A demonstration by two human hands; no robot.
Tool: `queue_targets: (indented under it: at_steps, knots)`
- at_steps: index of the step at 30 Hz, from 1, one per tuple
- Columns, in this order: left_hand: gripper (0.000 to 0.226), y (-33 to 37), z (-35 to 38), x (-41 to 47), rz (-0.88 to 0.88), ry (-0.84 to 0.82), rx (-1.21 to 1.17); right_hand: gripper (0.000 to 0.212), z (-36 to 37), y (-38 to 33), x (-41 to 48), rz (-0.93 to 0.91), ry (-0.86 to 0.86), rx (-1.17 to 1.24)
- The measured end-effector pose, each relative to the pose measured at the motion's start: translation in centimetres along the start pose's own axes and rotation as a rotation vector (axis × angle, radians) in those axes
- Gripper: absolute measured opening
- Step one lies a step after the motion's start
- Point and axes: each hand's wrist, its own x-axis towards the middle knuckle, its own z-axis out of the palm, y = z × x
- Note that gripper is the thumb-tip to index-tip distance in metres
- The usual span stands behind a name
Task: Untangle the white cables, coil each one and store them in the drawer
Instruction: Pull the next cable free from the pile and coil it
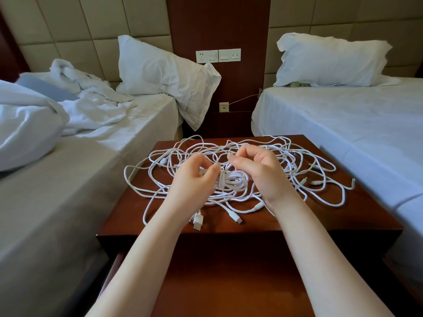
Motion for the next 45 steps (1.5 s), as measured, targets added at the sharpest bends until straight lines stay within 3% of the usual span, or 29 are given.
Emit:
queue_targets:
  at_steps: [5, 12, 15, 18, 21, 26, 33, 39, 41, 42, 45]
  knots:
    - [0.024, -0.7, 0.2, 0.7, -0.039, 0.204, -0.091, 0.025, 0.9, -0.4, -0.3, -0.187, 0.034, -0.294]
    - [0.026, -1.3, -0.5, 0.8, 0.041, 0.384, 0.095, 0.013, 2.3, 0.2, -0.1, -0.538, 0.177, -0.749]
    - [0.021, -1.4, -0.6, 0.8, 0.057, 0.485, 0.101, 0.014, 2.7, 0.0, -0.4, -0.466, 0.064, -0.642]
    - [0.023, -2.6, -1.4, 1.5, 0.011, 0.575, -0.053, 0.016, 3.3, -0.2, -0.8, -0.319, -0.147, -0.576]
    - [0.026, -2.5, -2.1, 1.6, -0.007, 0.595, -0.202, 0.016, 4.2, 0.5, -1.0, -0.242, -0.209, -0.515]
    - [0.029, -1.2, -2.2, 1.1, -0.010, 0.419, -0.544, 0.014, 4.0, 1.6, -0.7, -0.123, -0.217, -0.360]
    - [0.032, 0.2, -1.6, 0.4, 0.065, 0.123, -0.739, 0.027, 1.6, 2.0, -0.6, 0.017, -0.232, -0.234]
    - [0.021, 0.7, -1.9, -0.5, 0.088, -0.197, -0.644, 0.032, 1.2, 2.4, -0.3, 0.105, -0.177, -0.035]
    - [0.021, 0.3, -1.8, -0.4, 0.065, -0.294, -0.575, 0.020, 0.8, 2.2, -0.2, 0.103, -0.158, -0.012]
    - [0.021, 0.1, -1.8, -0.4, 0.054, -0.326, -0.552, 0.014, 0.6, 2.1, -0.2, 0.102, -0.148, 0.010]
    - [0.025, -0.3, -1.9, -0.3, -0.001, -0.357, -0.451, 0.024, 0.1, 2.2, -0.1, 0.067, -0.078, 0.065]
